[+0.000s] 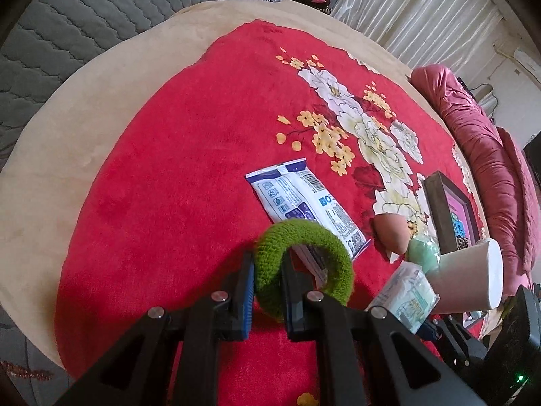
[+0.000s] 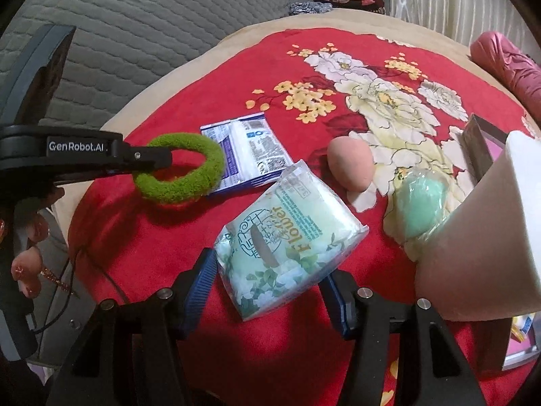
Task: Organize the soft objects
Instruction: 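Lift the green ring with the left tool while the right tool lifts the tissue pack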
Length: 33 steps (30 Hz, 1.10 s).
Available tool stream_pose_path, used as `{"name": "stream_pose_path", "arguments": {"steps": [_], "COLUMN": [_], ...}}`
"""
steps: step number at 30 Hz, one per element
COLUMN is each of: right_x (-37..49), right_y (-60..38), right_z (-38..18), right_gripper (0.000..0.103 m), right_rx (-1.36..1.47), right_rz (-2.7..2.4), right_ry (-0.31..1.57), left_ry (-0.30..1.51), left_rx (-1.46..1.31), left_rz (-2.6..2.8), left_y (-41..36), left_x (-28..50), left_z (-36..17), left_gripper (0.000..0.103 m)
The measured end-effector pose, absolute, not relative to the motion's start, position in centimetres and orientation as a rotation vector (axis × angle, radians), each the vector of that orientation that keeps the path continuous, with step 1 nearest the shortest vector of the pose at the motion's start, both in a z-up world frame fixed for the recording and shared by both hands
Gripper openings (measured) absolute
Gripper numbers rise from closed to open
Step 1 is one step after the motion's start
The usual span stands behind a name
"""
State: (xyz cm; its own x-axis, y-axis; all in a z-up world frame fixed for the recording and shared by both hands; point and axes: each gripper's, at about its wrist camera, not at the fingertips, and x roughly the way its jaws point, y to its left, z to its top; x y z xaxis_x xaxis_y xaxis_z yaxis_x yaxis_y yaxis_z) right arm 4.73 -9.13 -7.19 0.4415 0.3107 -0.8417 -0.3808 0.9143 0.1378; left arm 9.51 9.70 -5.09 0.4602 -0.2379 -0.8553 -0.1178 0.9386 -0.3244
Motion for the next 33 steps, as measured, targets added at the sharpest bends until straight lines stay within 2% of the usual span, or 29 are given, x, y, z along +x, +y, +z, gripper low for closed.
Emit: {"name": "stream_pose_path", "arguments": {"steps": [25,33], "right_x": [4.3,5.7], "right_y": [-6.9,-8.2], "right_z": [-8.3,-9.2], "right_gripper": [0.057,0.060], "right_rx": [-0.169,-0.009], "right_rz": [0.471,0.451], "right_ry": [1.015,1.089], "left_ry": [0.999,1.005], "left_rx": [-0.402,-0.409], "left_rz": [-0.082,-0.094], "left_y": [12.4,12.4], "left_x": [9.3,9.3], "left_z": [-3.3,-3.7], "left_gripper": [0.014,0.014]}}
